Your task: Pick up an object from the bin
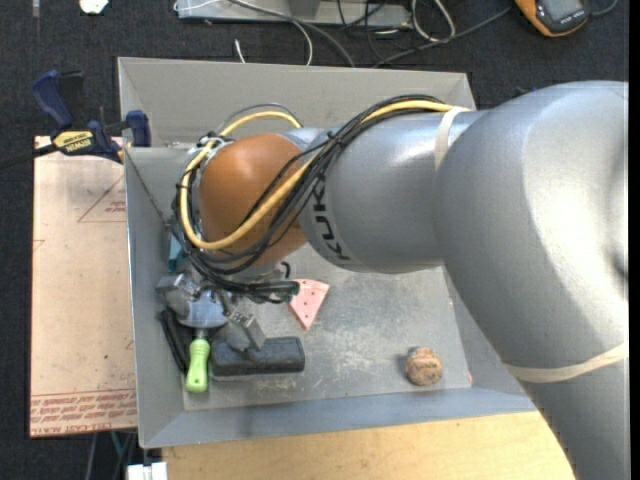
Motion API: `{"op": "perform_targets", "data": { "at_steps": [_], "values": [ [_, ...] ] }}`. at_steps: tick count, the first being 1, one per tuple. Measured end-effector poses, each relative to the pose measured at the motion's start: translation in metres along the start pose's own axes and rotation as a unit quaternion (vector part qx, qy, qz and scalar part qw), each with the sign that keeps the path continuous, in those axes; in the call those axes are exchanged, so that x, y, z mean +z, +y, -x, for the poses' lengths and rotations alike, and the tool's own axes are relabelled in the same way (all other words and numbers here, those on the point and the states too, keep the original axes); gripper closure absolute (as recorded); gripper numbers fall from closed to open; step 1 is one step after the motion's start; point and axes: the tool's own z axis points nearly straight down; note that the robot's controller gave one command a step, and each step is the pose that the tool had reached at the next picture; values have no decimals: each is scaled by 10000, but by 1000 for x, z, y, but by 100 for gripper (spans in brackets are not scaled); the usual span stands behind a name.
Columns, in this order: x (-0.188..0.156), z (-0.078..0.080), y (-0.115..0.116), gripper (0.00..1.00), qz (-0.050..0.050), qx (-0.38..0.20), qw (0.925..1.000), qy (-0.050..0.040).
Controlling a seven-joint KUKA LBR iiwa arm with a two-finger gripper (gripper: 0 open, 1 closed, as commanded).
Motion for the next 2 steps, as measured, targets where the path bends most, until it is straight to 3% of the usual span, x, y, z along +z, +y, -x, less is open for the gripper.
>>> {"op": "perform_targets", "data": {
  "at_steps": [1, 2],
  "values": [
    [-1, -4, -8, 100, -5, 869, 9962, 12],
    [-1, -4, -8, 100, -4, 872, 9962, 12]
  ]
}}
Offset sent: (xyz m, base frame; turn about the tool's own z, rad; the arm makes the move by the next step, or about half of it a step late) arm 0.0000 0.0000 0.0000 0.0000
